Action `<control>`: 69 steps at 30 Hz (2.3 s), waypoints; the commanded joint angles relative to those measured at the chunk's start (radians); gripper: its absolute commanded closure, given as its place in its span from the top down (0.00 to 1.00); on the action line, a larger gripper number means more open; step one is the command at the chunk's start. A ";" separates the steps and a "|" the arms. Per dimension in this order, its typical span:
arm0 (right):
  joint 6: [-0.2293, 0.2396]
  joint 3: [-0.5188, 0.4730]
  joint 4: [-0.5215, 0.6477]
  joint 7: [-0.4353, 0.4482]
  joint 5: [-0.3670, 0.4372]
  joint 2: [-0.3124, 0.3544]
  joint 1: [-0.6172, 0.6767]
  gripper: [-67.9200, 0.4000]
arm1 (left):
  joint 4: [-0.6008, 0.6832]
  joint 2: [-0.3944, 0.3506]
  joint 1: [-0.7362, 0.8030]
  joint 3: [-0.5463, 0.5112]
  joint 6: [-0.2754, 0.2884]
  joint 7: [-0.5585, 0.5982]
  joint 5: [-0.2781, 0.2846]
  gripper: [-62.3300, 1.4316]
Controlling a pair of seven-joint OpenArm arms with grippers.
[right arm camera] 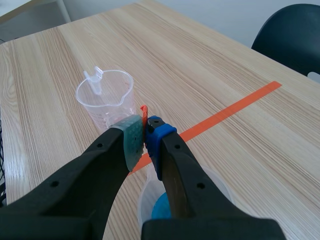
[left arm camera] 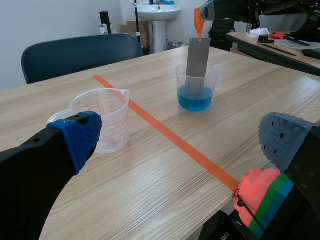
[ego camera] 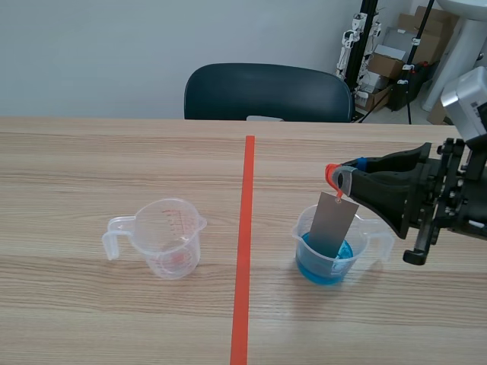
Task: Do the redox reaction experiment. raise the plate out of the solution
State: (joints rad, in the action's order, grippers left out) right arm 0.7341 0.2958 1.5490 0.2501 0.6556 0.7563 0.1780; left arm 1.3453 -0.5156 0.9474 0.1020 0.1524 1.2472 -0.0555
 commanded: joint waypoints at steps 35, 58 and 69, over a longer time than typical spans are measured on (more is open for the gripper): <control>-0.170 -0.023 0.003 0.008 0.003 0.019 -0.006 0.01 | 0.017 0.000 0.002 -0.002 -0.001 0.017 0.006 1.00; -0.169 -0.056 0.003 0.019 0.003 0.022 -0.007 0.01 | 0.017 0.000 0.002 -0.002 -0.001 0.016 0.006 1.00; -0.158 -0.079 0.016 0.019 0.005 0.049 -0.006 0.01 | 0.017 0.000 0.002 -0.002 -0.001 0.017 0.006 1.00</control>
State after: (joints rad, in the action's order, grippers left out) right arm 0.5793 0.2283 1.5490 0.2501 0.6514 0.7822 0.1791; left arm 1.3453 -0.5156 0.9474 0.1020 0.1524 1.2472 -0.0551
